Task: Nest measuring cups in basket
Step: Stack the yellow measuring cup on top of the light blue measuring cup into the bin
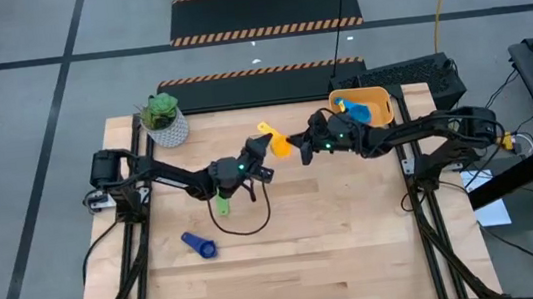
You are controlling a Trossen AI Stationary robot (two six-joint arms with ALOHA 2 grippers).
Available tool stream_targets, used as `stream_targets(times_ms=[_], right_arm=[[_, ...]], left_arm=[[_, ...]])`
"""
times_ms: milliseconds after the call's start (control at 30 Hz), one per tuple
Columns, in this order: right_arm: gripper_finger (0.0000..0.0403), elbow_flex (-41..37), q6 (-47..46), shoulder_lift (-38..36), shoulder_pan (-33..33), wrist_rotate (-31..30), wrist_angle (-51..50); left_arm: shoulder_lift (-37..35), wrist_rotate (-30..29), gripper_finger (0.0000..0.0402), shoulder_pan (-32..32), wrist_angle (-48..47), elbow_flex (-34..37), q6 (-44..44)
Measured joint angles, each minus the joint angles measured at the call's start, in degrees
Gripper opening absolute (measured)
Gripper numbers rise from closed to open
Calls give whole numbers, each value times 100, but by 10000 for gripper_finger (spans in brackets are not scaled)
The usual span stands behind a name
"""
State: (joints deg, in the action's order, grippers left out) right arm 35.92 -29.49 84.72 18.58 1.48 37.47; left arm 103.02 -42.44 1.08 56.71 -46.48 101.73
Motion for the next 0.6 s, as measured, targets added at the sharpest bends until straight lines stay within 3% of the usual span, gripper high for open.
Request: stream_targets(times_ms=[133, 300, 467, 600], right_arm=[[1, 1, 186, -162, 136, 42, -74], [1, 2, 480, -698, 336, 28, -613], [1, 2, 913, -1412, 544, 12, -1514], [1, 2, 1703, -2107, 795, -74, -2491]], left_arm=[[0, -58, 131, -39, 7, 0, -922], [0, -842, 185, -195, -85, -2, -2087], [2, -1260, 203, -392, -349, -2, -2572], [2, -1368, 197, -637, -811, -2, -3574]])
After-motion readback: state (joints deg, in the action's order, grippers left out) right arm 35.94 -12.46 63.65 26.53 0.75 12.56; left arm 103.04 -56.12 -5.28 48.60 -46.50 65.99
